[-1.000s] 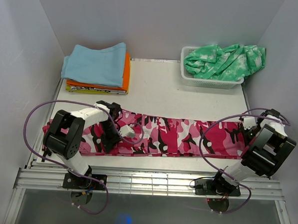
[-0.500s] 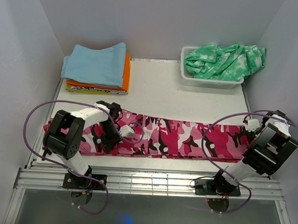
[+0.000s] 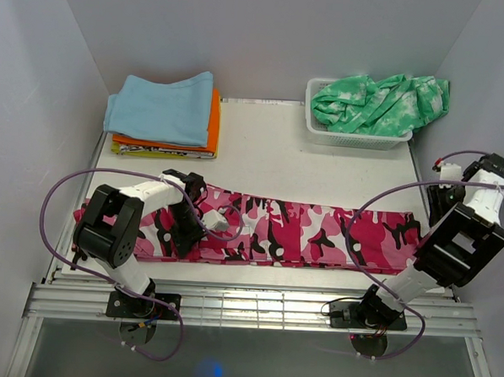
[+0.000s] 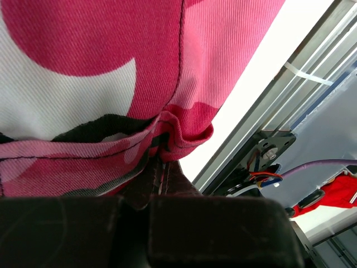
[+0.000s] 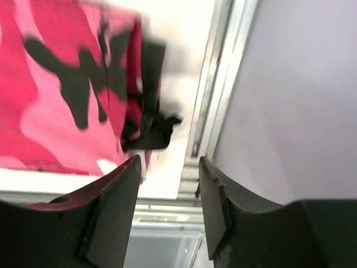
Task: Fold and stack the trousers
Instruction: Fold the trousers
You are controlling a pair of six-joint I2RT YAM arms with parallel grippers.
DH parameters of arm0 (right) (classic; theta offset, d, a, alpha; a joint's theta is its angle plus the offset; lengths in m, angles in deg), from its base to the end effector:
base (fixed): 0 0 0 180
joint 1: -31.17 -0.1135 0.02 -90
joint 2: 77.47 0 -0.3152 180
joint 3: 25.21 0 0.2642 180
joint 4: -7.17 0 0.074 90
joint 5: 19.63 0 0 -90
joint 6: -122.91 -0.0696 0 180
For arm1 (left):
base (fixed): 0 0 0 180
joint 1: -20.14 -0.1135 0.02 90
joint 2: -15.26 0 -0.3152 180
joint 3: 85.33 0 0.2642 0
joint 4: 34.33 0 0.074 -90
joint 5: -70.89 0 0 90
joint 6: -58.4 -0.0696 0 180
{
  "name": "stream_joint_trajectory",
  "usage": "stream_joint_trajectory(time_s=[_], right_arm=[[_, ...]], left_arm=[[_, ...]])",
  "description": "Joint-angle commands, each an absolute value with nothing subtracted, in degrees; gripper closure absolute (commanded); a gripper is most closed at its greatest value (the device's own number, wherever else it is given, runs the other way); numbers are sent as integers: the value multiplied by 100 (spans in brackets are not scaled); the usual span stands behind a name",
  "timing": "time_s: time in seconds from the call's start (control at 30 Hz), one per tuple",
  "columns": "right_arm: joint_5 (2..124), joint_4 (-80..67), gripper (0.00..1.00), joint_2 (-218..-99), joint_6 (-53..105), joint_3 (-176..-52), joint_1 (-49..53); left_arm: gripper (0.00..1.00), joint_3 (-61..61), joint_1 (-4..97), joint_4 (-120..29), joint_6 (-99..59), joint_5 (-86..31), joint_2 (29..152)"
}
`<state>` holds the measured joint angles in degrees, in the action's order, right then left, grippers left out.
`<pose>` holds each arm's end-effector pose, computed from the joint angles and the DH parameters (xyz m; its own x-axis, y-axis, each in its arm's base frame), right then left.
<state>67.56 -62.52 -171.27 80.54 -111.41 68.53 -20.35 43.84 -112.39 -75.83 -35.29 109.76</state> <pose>0.2678 -0.2002 0.2531 -0.9640 -0.1924 -0.1836 -0.1702 0.9768 -0.1303 0.2047 -0.1110 0.1633 -0.4100 0.9116 0.0311 0.8303 0.3871 -0.4010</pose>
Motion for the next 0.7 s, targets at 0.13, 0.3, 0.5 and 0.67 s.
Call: stream_joint_trajectory(time_s=[0.13, 0.3, 0.5, 0.67], right_arm=[[6070, -6205, 51, -17775, 7035, -11998, 6159], [6193, -5853, 50, -18240, 6771, -12042, 5912], [6316, -5633, 49, -18741, 6525, -12130, 5807], [6378, -5527, 48, -18856, 6481, -12007, 5780]], left_arm=[[100, -2369, 4352, -10398, -7520, -3149, 11467], [100, -2377, 4352, -10371, -7502, -3150, 11511], [100, -2351, 4352, -10362, -7493, -3150, 11563], [100, -2342, 4352, -10354, -7528, -3123, 11572]])
